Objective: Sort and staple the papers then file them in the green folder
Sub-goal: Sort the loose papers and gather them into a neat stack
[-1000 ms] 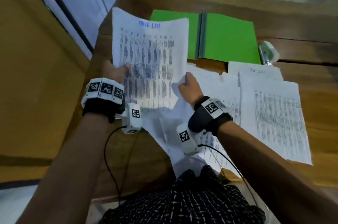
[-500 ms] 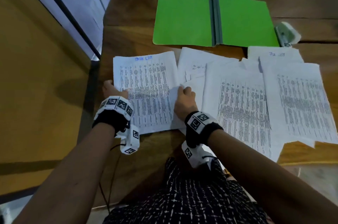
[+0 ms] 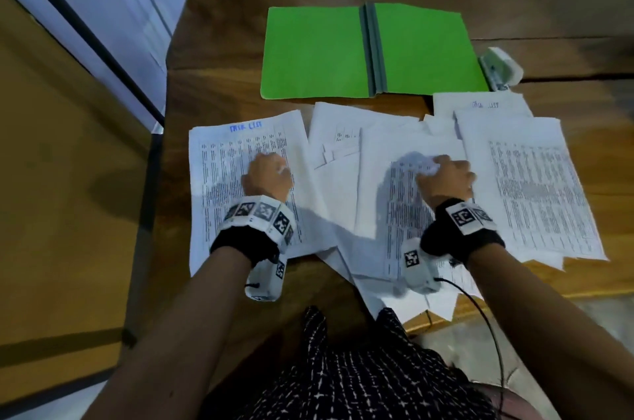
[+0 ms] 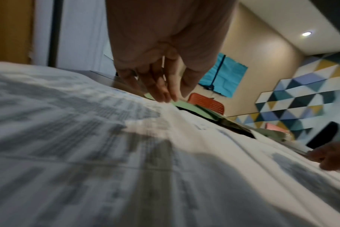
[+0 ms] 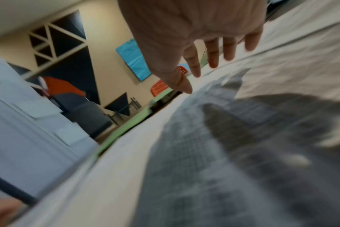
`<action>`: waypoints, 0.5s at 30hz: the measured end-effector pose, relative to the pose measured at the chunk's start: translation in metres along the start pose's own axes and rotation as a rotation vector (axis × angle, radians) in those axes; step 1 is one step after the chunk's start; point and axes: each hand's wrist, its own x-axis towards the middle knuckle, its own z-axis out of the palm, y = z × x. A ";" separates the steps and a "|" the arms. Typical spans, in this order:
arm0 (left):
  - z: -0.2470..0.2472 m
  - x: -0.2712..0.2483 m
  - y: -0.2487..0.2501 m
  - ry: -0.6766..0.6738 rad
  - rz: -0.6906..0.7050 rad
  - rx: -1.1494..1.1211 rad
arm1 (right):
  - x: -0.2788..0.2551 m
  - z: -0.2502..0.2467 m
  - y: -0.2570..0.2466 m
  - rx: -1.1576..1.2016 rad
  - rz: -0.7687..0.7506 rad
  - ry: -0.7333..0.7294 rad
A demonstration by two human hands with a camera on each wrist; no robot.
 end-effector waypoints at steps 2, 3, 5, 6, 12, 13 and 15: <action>0.020 -0.011 0.023 -0.099 0.069 -0.065 | 0.006 -0.012 0.030 -0.056 0.123 -0.009; 0.029 -0.016 0.035 -0.140 0.066 -0.087 | 0.007 -0.017 0.042 -0.076 0.152 -0.042; 0.048 -0.024 0.056 -0.266 -0.018 -0.106 | 0.011 -0.019 0.063 -0.056 0.169 -0.109; 0.057 -0.028 0.066 -0.344 -0.078 -0.115 | 0.013 -0.019 0.071 -0.050 0.158 -0.128; 0.089 -0.047 0.110 -0.384 -0.119 -0.198 | 0.025 -0.028 0.094 -0.143 0.104 -0.059; 0.086 -0.046 0.112 -0.302 -0.114 -0.237 | 0.028 -0.030 0.098 -0.147 0.104 -0.050; 0.073 -0.037 0.109 -0.137 -0.121 -0.290 | 0.037 -0.037 0.109 -0.153 0.070 -0.033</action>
